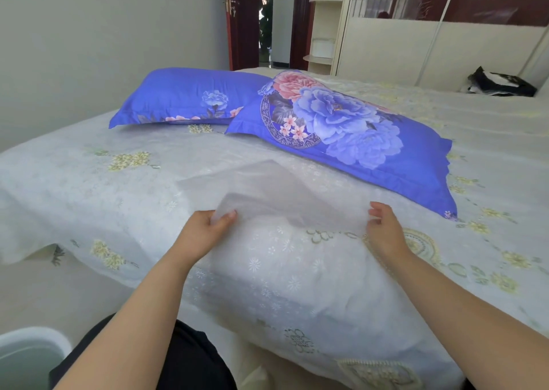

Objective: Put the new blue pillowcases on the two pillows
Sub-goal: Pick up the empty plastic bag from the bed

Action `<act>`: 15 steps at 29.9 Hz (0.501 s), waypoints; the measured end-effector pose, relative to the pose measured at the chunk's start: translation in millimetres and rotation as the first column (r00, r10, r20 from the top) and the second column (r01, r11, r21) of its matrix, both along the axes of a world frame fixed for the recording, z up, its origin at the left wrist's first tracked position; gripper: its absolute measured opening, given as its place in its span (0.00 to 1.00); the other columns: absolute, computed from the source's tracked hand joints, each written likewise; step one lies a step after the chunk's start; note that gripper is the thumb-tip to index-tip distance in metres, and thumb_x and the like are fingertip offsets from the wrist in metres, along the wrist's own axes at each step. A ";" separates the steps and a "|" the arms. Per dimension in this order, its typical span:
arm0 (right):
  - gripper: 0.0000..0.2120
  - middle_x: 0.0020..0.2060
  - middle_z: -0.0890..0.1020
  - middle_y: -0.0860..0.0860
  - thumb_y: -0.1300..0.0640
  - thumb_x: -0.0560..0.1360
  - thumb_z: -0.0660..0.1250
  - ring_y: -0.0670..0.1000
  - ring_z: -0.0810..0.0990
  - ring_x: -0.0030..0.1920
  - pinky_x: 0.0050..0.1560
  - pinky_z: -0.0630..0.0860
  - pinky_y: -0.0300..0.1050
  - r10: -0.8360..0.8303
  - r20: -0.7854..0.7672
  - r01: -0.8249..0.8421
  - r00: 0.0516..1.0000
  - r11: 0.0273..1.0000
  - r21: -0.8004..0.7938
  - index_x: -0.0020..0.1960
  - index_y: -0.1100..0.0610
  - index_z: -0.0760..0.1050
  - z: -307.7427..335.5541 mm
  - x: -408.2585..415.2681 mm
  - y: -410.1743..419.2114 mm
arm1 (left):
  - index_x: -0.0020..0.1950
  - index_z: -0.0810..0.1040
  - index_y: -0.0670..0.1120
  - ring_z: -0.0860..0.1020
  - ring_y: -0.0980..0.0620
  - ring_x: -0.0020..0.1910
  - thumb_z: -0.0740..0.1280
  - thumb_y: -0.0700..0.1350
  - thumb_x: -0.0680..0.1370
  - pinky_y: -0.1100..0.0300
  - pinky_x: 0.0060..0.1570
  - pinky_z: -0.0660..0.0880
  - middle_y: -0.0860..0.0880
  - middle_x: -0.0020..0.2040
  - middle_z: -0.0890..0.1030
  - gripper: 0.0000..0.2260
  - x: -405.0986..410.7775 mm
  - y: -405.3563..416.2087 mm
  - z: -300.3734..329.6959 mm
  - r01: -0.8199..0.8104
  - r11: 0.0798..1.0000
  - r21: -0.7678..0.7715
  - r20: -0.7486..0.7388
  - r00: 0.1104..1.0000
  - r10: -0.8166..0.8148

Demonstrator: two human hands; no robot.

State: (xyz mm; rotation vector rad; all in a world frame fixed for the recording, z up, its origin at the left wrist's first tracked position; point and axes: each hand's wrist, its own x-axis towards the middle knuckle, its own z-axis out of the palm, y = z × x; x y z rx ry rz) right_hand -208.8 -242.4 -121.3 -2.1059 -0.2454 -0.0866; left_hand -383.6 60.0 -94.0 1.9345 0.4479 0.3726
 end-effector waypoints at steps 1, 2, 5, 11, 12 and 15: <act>0.27 0.65 0.71 0.55 0.72 0.74 0.60 0.51 0.73 0.52 0.50 0.70 0.33 0.084 -0.010 -0.084 0.996 0.996 -0.042 0.68 0.50 0.66 -3.7 2.4 -3.6 | 0.38 0.80 0.42 0.74 0.57 0.32 0.64 0.58 0.77 0.65 0.36 0.68 0.59 0.28 0.76 0.20 -0.6 2.9 1.4 -0.031 0.999 -0.045 0.036 0.999 0.033; 0.32 0.66 0.69 0.54 0.74 0.72 0.62 0.50 0.73 0.50 0.46 0.70 0.28 0.169 -0.002 -0.168 0.986 0.982 -0.086 0.68 0.46 0.64 -6.0 4.1 -4.6 | 0.40 0.83 0.43 0.79 0.57 0.37 0.63 0.58 0.78 0.64 0.43 0.72 0.58 0.34 0.82 0.20 -0.7 6.5 1.2 -0.049 0.996 -0.079 0.069 0.996 0.055; 0.40 0.67 0.62 0.47 0.70 0.71 0.70 0.48 0.73 0.48 0.46 0.69 0.23 0.359 0.036 -0.352 0.933 0.928 -0.127 0.72 0.43 0.55 5.5 -2.5 10.9 | 0.42 0.84 0.40 0.82 0.48 0.46 0.63 0.57 0.78 0.54 0.52 0.77 0.45 0.43 0.85 0.21 -0.6 14.4 3.1 -0.123 0.971 -0.205 0.140 0.978 0.153; 0.21 0.66 0.70 0.39 0.60 0.75 0.68 0.35 0.68 0.66 0.62 0.64 0.29 0.539 0.167 -0.553 0.825 0.832 0.045 0.65 0.44 0.74 27.9 -29.8 50.4 | 0.44 0.79 0.37 0.82 0.49 0.39 0.66 0.50 0.78 0.56 0.46 0.77 0.42 0.39 0.83 0.15 2.4 20.0 3.5 -0.123 0.958 -0.258 0.138 0.977 0.162; 0.16 0.62 0.74 0.42 0.63 0.75 0.66 0.37 0.73 0.62 0.61 0.68 0.33 0.510 0.178 -0.530 0.841 0.843 0.088 0.59 0.48 0.79 27.3 -32.5 55.6 | 0.42 0.79 0.39 0.81 0.50 0.36 0.66 0.46 0.78 0.56 0.44 0.76 0.43 0.37 0.82 0.11 2.3 21.3 2.8 -0.119 0.954 -0.275 0.132 0.978 0.160; 0.08 0.42 0.82 0.48 0.62 0.79 0.63 0.43 0.82 0.41 0.47 0.76 0.43 0.391 0.080 -0.398 0.917 0.910 0.115 0.45 0.53 0.79 21.4 -35.0 66.0 | 0.40 0.77 0.42 0.79 0.53 0.28 0.64 0.40 0.78 0.58 0.38 0.76 0.47 0.34 0.80 0.08 1.6 28.8 2.4 -0.197 0.932 -0.304 0.091 0.968 0.234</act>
